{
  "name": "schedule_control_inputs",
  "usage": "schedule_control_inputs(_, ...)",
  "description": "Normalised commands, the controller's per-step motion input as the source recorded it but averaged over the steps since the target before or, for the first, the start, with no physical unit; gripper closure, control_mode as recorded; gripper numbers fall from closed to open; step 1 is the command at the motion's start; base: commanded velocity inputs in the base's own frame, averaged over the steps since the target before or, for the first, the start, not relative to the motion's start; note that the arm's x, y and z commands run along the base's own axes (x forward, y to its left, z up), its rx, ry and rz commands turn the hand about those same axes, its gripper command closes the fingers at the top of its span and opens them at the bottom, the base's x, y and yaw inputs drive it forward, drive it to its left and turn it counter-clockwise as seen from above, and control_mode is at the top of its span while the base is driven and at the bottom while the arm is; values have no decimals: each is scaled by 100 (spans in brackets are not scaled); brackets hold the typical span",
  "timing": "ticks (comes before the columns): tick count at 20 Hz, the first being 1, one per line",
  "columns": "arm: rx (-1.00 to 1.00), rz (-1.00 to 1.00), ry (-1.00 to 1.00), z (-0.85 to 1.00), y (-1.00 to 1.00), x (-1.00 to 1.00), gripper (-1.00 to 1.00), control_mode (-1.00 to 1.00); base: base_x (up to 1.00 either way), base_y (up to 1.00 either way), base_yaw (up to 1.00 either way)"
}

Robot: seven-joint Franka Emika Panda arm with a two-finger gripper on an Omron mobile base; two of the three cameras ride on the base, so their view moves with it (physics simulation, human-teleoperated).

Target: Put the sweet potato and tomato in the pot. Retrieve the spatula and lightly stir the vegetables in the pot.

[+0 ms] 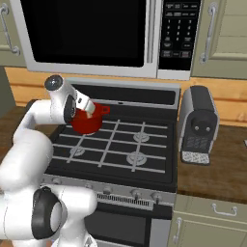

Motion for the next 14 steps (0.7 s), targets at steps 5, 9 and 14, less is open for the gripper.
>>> schedule_control_inputs(5, -1, 0, 39, 15, -28, -71, -100, -100, 0, 0, 0)
schedule_control_inputs(9, -6, 0, 30, 0, -18, -68, -100, -100, 0, 0, 0)
schedule_control_inputs(14, -5, 0, 11, -2, -5, -65, -100, -100, 0, 0, 0)
